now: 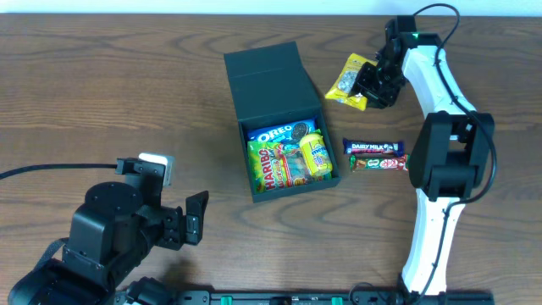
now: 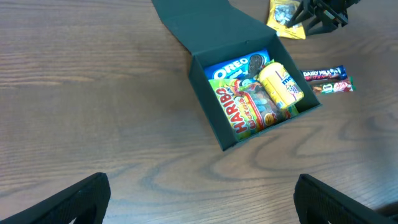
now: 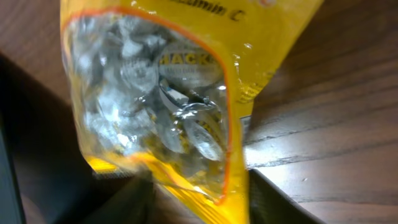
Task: Pack container
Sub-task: 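Reach the right gripper to the yellow snack bag and grasp it, then lower the yellow snack bag into the box and release it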
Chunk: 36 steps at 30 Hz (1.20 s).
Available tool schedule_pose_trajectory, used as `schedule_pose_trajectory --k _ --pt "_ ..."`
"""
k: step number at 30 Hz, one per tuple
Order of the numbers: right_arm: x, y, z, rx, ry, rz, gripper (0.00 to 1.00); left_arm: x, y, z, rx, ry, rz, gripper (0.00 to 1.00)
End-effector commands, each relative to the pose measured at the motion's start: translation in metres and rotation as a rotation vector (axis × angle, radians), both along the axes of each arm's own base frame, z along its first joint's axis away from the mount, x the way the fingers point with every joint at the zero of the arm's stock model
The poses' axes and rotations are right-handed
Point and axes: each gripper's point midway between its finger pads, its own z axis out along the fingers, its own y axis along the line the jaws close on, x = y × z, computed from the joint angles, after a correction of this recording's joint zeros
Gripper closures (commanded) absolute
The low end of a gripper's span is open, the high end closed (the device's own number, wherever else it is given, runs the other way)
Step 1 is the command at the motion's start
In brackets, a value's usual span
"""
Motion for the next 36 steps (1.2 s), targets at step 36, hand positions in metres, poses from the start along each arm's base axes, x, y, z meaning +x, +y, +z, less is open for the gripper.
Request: schedule_pose_trajectory --k 36 --pt "-0.129 0.123 0.233 0.015 -0.293 0.545 0.98 -0.002 -0.003 0.008 -0.025 -0.013 -0.015 0.05"
